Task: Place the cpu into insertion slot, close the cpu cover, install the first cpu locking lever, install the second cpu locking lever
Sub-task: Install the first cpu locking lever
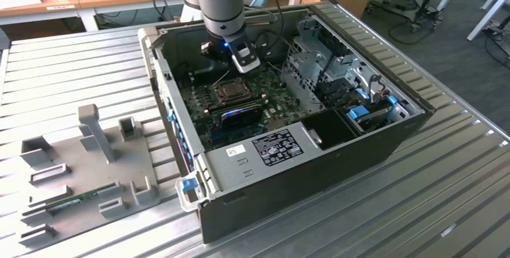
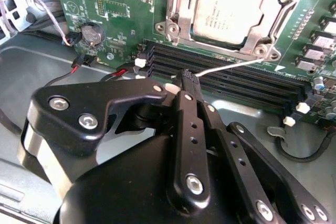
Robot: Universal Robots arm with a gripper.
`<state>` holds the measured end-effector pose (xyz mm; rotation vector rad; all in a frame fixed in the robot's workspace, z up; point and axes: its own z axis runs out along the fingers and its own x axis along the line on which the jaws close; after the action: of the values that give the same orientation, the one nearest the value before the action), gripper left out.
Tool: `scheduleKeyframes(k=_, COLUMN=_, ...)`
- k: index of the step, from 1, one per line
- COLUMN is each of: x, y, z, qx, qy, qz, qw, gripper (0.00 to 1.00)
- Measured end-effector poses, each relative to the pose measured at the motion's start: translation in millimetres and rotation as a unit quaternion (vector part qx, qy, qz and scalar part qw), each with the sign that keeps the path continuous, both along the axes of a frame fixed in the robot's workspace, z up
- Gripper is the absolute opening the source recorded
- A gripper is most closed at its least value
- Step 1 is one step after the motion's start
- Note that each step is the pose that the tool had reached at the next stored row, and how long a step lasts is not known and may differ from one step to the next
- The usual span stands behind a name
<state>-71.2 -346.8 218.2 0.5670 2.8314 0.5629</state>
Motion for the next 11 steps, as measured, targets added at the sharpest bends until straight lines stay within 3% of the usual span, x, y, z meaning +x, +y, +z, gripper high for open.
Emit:
scheduleKeyframes(k=6, x=-2.3, y=1.4, z=-1.5, qx=0.0022, qy=-0.0016, qz=-0.001, qw=1.0, gripper=0.1)
scheduleKeyframes(k=11, x=-3.9, y=1.4, z=-7.2, qx=0.0034, qy=-0.0036, qz=-0.001, qw=0.99999, gripper=0.1)
